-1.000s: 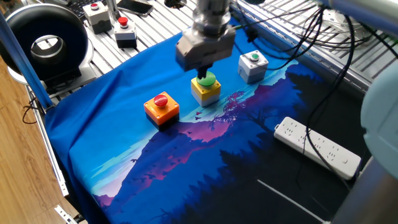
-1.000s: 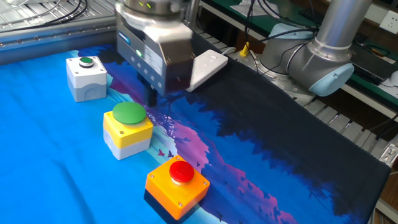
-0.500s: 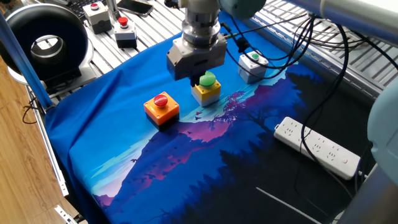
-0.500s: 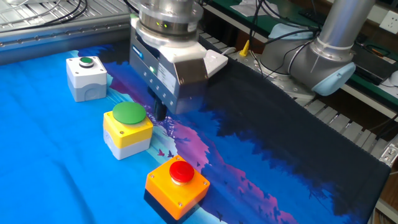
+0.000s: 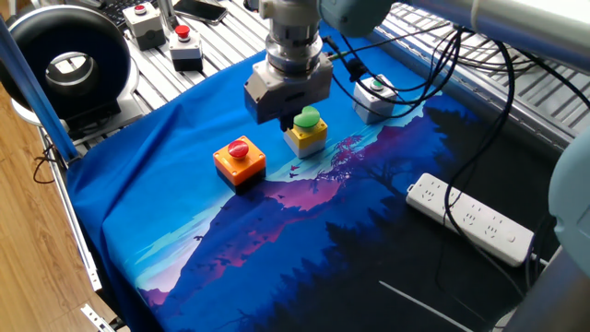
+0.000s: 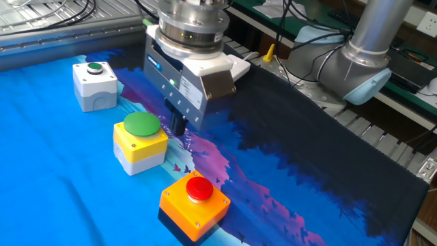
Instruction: Press three buttons from left to right in sequence
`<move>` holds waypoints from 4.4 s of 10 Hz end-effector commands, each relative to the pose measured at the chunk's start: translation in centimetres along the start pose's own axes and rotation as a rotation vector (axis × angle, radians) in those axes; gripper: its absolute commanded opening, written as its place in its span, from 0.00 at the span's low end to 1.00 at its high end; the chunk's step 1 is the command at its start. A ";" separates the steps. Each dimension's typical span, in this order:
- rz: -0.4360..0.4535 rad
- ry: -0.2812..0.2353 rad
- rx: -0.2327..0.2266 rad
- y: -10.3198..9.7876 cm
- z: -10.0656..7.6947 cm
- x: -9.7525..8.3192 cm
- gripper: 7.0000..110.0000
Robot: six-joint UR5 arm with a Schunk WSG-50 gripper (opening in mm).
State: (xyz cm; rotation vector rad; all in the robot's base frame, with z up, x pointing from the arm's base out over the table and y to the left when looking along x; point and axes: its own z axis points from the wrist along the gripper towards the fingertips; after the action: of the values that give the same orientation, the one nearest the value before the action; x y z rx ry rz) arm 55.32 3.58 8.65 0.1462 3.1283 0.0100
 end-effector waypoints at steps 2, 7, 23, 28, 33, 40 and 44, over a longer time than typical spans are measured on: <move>-0.173 -0.102 -0.034 1.1 -0.2 -2.5 0.00; -0.103 -0.021 -0.090 4.6 -0.7 -1.4 0.00; 0.021 -0.010 -0.093 10.1 1.4 -2.5 0.00; 0.025 -0.020 -0.102 10.0 2.6 -3.4 0.00; 0.021 0.053 -0.175 9.1 -0.3 -2.3 0.00; -0.069 -0.044 -0.022 7.6 -3.3 -3.1 0.00; -0.124 -0.049 0.056 6.4 -3.0 -3.9 0.00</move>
State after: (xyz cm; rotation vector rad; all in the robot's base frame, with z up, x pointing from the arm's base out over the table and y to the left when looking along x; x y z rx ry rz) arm 59.32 9.86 11.60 -0.0039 3.0900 -0.0406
